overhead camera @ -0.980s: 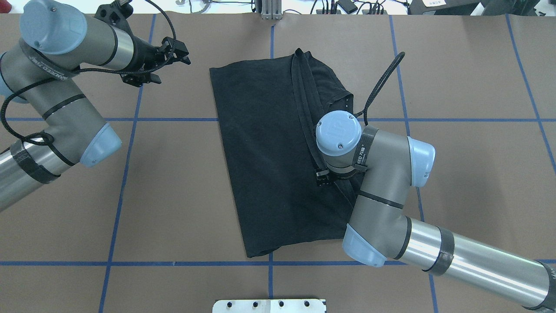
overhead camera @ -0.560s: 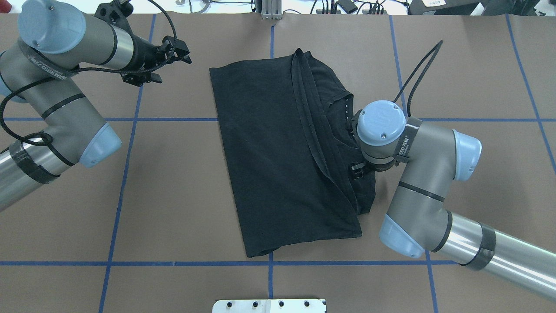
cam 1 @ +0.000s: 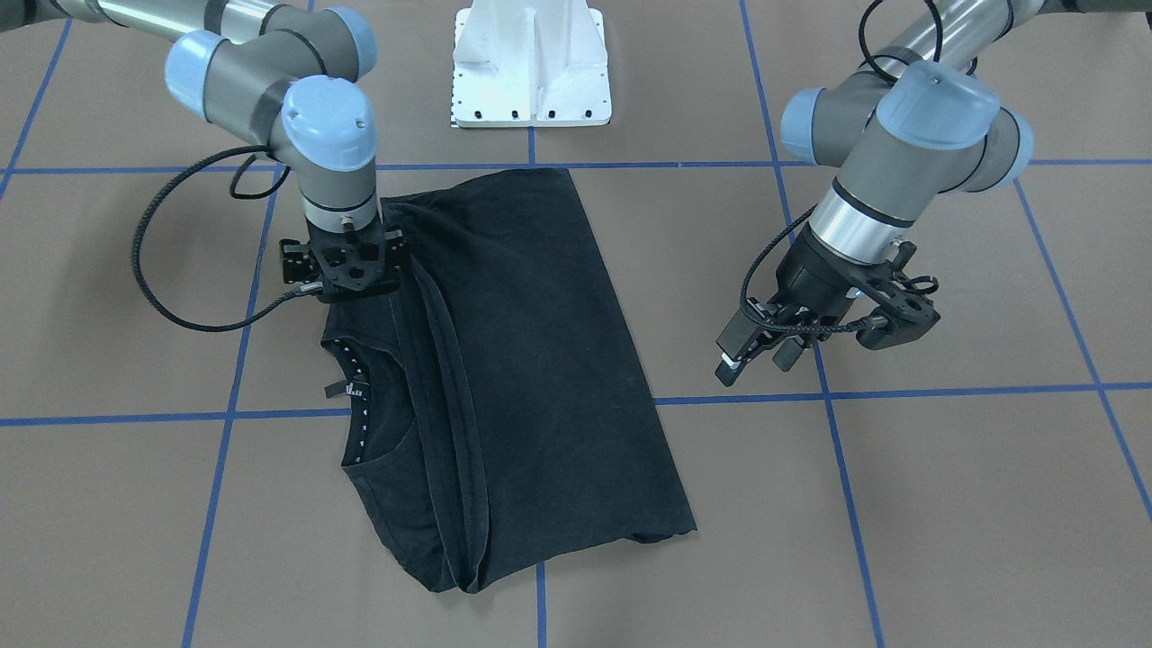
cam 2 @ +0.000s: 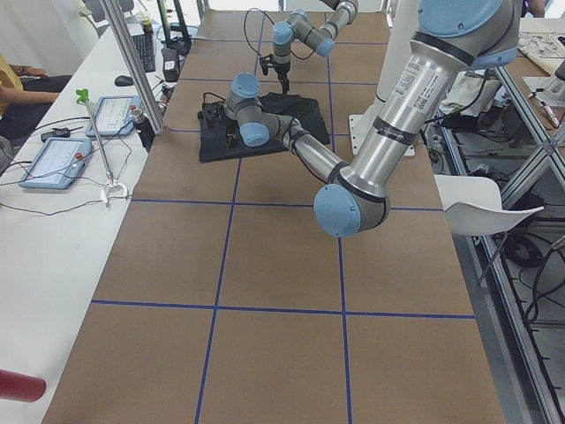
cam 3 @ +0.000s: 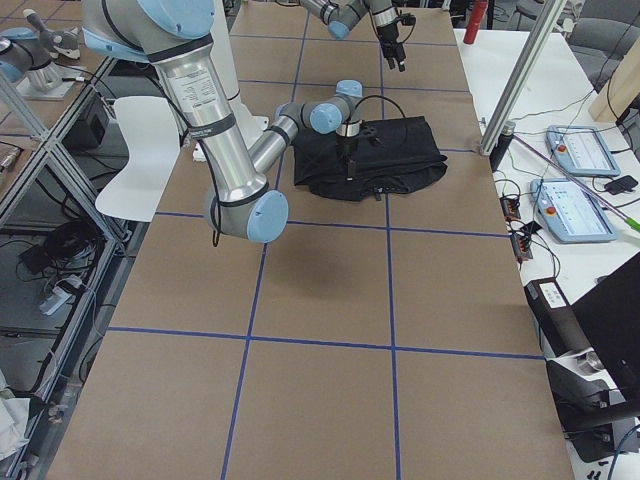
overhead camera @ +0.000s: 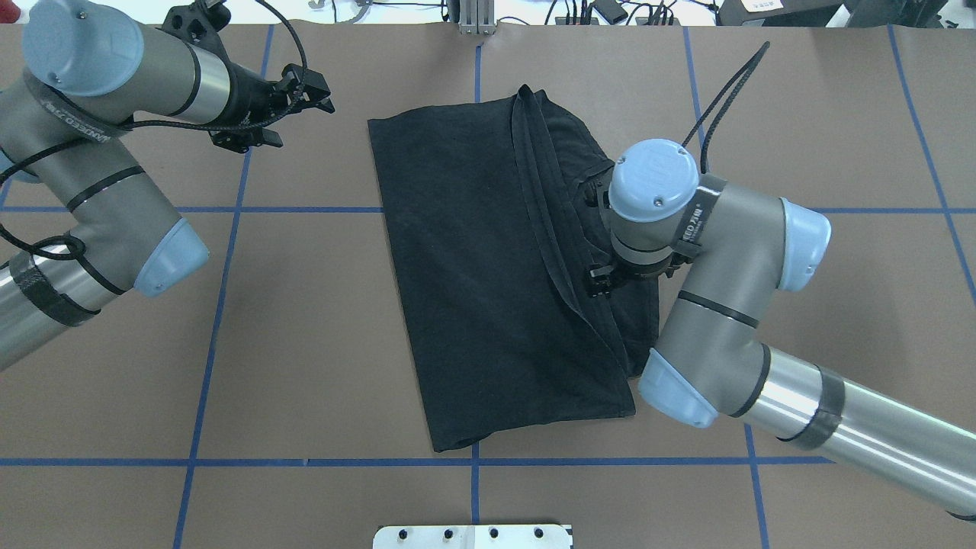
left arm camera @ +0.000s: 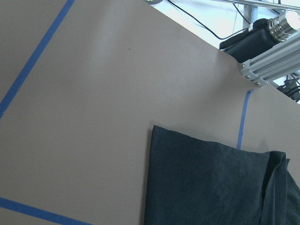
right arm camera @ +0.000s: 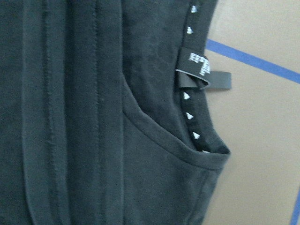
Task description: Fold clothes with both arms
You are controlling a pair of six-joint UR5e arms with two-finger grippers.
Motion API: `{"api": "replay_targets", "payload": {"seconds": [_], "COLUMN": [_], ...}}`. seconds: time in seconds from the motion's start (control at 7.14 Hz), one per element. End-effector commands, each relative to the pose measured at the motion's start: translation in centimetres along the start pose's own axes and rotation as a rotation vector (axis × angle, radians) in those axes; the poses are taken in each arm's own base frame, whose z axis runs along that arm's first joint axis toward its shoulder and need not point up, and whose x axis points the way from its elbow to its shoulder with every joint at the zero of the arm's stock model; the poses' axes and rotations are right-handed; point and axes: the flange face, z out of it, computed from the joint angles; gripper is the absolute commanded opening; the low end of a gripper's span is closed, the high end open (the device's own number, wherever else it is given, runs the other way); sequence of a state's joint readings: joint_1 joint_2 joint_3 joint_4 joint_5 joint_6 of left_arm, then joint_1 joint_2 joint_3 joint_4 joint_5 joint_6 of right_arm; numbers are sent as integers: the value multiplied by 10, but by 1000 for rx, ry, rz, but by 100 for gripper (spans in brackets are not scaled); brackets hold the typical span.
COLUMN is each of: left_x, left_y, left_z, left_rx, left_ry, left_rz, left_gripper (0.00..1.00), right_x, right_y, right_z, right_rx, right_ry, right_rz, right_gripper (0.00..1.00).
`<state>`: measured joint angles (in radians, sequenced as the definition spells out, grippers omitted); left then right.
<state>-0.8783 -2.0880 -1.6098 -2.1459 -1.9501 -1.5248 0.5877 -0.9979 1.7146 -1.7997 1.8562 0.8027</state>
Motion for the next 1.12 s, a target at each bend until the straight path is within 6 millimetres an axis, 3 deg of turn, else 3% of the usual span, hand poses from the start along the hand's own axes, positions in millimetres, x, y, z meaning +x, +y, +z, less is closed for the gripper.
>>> {"api": "replay_targets", "payload": {"seconds": [0.0,0.42,0.7,0.98], "left_x": [-2,-1,-1,0], "left_y": [0,1,0,1], "left_z": [0,0,0,0], "left_rx": [-1,-2,-1,-2], "left_ry": [-2,-1,-1,1], "left_rz": [2,2,1,1], "left_gripper": [100,100,100,100], "right_x": [-70,-74,-63,-48], "right_y": [-20,-17,-22,-17], "right_z": [-2,21,20,34], "right_rx": [-15,-7,-1,-13], "right_ry": [-9,50,53,70], "right_rz": [54,34,42,39], "right_gripper": [100,100,100,100]}}
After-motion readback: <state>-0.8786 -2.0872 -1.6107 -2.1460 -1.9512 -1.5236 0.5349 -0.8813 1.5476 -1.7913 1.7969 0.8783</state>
